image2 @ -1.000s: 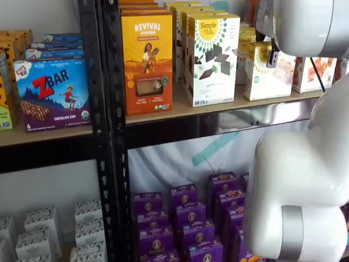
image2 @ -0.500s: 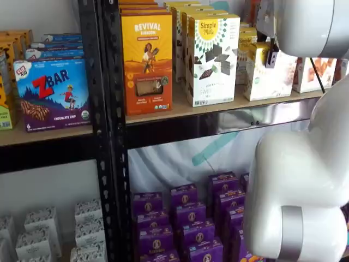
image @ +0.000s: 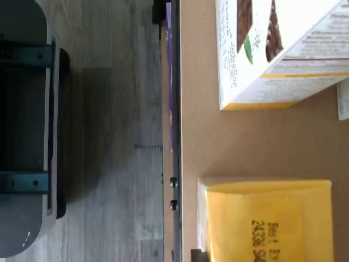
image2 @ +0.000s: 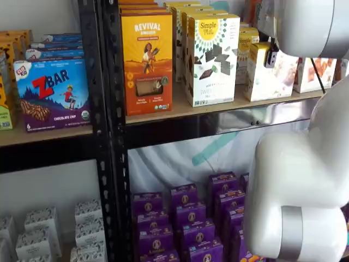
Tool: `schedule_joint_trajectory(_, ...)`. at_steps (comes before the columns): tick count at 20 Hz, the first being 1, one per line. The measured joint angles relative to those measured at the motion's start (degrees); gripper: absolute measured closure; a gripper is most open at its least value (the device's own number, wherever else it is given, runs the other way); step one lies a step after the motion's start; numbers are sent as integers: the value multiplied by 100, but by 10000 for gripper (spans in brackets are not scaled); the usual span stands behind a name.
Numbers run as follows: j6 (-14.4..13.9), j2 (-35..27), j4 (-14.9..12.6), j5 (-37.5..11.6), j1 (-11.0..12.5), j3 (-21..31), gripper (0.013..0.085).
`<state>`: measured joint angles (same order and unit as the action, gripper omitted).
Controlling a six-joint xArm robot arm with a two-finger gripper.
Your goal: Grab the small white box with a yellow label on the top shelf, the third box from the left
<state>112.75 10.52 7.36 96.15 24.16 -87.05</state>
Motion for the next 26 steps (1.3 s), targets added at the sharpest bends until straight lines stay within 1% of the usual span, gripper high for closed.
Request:
schedule_joint_trajectory(3, 10, 2, 16, 25, 15, -9, 610)
schedule_joint_trajectory(4, 13, 1, 23, 36, 20, -14, 650)
schedule_joint_trajectory(7, 22, 9, 38, 47, 32, -17, 650)
schedule_joint_trajectory(12, 9, 114, 79, 266, 45, -41, 650)
schedule_joint_trajectory(20, -27, 787, 20, 548, 26, 410, 650)
schedule_joint_trajectory(23, -43, 1013, -47, 702, 3, 562, 650)
schedule_joint_trajectory(26, -61, 1235, -119, 757, -28, 755, 650)
